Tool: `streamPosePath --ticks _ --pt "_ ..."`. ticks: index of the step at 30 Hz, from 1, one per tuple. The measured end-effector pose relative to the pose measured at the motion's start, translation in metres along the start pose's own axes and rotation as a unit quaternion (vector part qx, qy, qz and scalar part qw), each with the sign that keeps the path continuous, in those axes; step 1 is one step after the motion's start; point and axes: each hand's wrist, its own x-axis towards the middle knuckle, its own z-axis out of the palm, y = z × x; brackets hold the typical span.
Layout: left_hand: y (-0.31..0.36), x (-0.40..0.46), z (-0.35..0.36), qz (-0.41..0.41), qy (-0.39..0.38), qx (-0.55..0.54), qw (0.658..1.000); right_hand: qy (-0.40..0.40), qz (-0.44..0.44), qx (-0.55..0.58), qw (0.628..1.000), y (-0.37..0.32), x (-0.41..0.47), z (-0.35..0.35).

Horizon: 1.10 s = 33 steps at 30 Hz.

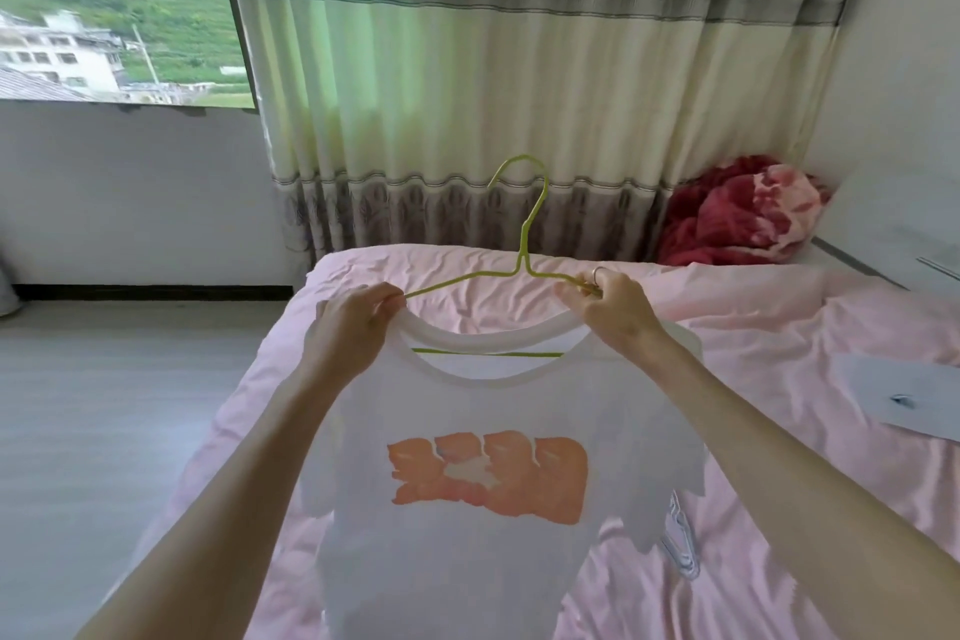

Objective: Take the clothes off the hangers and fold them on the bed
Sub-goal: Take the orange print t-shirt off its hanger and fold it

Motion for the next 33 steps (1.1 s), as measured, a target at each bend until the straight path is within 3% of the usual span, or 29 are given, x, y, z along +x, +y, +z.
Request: streamPosePath --ticks 10,16,22,27,33 --pt "0.024 0.028 0.031 0.042 -0.020 0.067 0.997 -0.014 -0.049 0.036 0.998 0.008 0.038 0.009" --pt "0.005 0.029 0.041 0.036 -0.009 -0.016 0.999 -0.046 -0.035 0.039 0.998 0.016 0.054 0.034" --pt "-0.033 0.025 0.035 -0.108 0.053 -0.078 0.990 -0.018 0.087 0.116 0.989 0.064 0.067 0.043" --pt "-0.026 0.021 0.063 -0.133 -0.019 -0.099 0.986 0.004 0.208 0.284 0.936 0.095 0.058 0.064" --pt "-0.002 0.009 0.118 -0.084 -0.165 -0.067 0.980 0.045 0.137 0.342 0.929 0.090 0.060 0.072"
